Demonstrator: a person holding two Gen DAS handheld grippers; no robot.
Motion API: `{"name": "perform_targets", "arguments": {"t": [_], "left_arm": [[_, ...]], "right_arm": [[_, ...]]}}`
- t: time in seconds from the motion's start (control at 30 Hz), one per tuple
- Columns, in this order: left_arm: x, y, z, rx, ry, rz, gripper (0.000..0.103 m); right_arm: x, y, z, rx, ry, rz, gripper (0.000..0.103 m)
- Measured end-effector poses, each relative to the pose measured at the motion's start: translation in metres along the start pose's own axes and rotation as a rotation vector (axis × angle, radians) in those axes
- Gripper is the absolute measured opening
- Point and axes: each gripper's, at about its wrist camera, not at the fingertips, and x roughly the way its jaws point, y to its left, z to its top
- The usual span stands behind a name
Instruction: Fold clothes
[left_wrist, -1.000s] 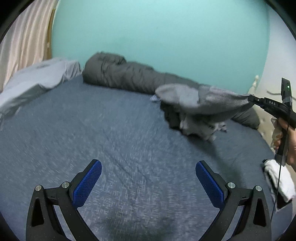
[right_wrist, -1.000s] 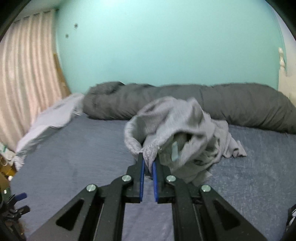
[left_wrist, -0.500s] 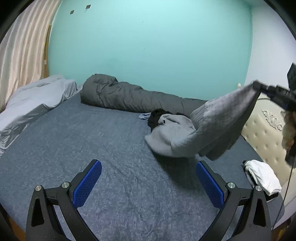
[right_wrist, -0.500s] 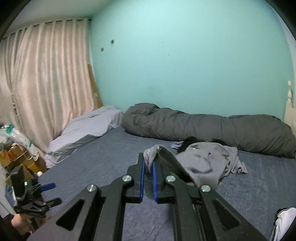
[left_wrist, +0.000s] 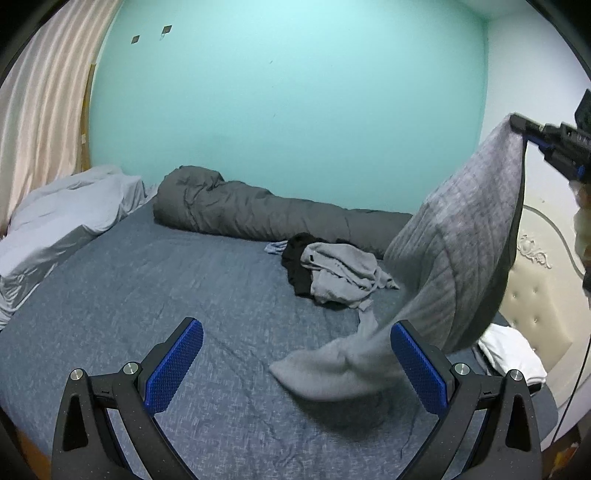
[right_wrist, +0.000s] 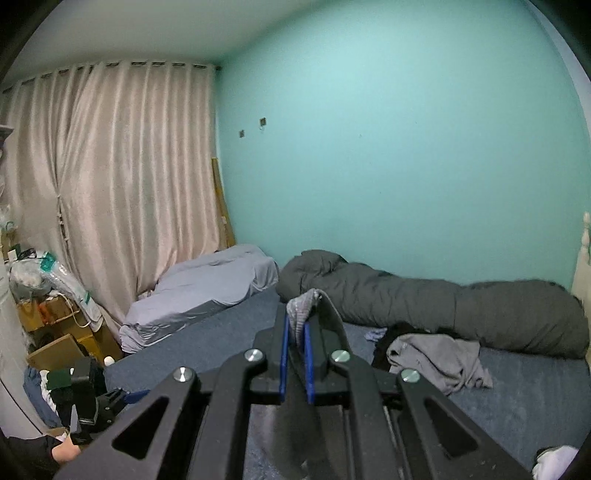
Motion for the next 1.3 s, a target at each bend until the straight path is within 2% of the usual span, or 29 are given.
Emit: {"name": "perform_targets", "arguments": {"t": [0.07,0.23,0.4,0.63,0.73,0.8,0.87,0.9,1.1,1.17,1.3], "left_arm": [[0.002,0.000,-0.003,0.002,0.008,0.004,0.103],[0.020,-0.001,-0.015,-0.003,0.061,-0.003,0.103],[0.048,-0.006,-0.037,0.004,0.139,-0.034,0.103],[0.085,-0.007,-0.076,0.012,0.247,-0.048,0.103],[0.097,-0.008,-0.091,0.017,0.285,-0.043,0.103],[0.103,-0.006,-0.096,0.011,0.302,-0.043,0.103],[0.106,-0.004,-0.101,0.004,0.311,-0.048,0.103],[0.108,-0.003,-0.103,0.000,0.314,-0.052,0.103],[0.118,-0.001,-0.116,-0.015,0.345,-0.062,0.103],[0.121,0.000,-0.120,-0.017,0.354,-0.052,0.103],[0.127,0.005,-0.126,-0.017,0.371,-0.027,0.103]], "right_arm": [[0.003,0.000,-0.004,-0.014,0.021,-0.003,0.007],[0.024,-0.021,-0.042,0.026,0.145,-0.028,0.007],[0.065,-0.034,-0.116,0.053,0.313,-0.041,0.007],[0.124,-0.035,-0.205,0.102,0.472,-0.031,0.010],[0.145,-0.042,-0.238,0.111,0.533,-0.076,0.012],[0.155,-0.047,-0.257,0.092,0.580,-0.138,0.022],[0.158,-0.054,-0.272,0.058,0.609,-0.227,0.049],[0.155,-0.059,-0.275,0.058,0.607,-0.249,0.053],[0.108,-0.090,-0.294,0.174,0.549,-0.253,0.056],[0.102,-0.093,-0.308,0.201,0.578,-0.227,0.056],[0.116,-0.085,-0.336,0.201,0.669,-0.189,0.056]]}}
